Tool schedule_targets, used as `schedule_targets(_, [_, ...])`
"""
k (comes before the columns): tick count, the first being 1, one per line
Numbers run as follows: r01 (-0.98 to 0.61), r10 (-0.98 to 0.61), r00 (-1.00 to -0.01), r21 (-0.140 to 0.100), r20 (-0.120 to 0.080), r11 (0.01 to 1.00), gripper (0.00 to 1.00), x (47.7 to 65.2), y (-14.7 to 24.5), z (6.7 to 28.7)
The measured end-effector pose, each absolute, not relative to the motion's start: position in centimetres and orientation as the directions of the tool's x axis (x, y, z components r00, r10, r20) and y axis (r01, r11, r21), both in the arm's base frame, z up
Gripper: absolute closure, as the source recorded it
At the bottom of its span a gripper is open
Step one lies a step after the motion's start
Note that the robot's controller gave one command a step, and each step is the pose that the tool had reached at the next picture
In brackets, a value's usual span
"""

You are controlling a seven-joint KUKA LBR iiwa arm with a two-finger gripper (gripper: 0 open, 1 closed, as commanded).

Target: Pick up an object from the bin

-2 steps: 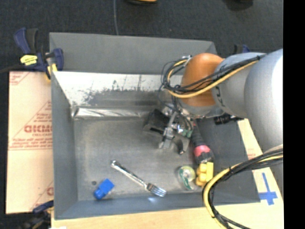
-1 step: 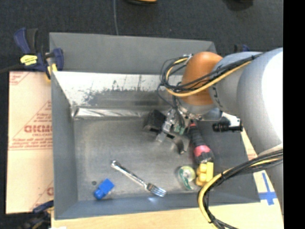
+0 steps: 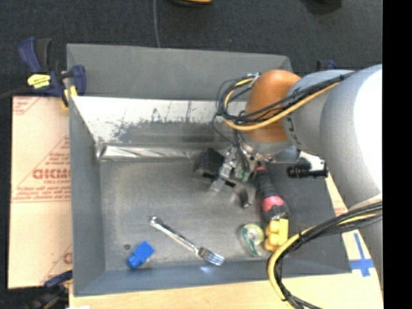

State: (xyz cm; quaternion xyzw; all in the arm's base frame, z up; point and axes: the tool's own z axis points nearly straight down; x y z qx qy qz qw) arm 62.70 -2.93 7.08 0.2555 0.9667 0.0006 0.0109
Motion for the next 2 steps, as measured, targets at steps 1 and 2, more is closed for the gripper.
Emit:
schedule_targets(1, [0.493,0.493,-0.87,0.002,-0.012,0.87,1.0,62.4,-2.9,8.4])
schedule_targets(2, [0.492,0.492,-0.871,0.001,-0.007,0.871,1.0,62.3,-3.0,13.4])
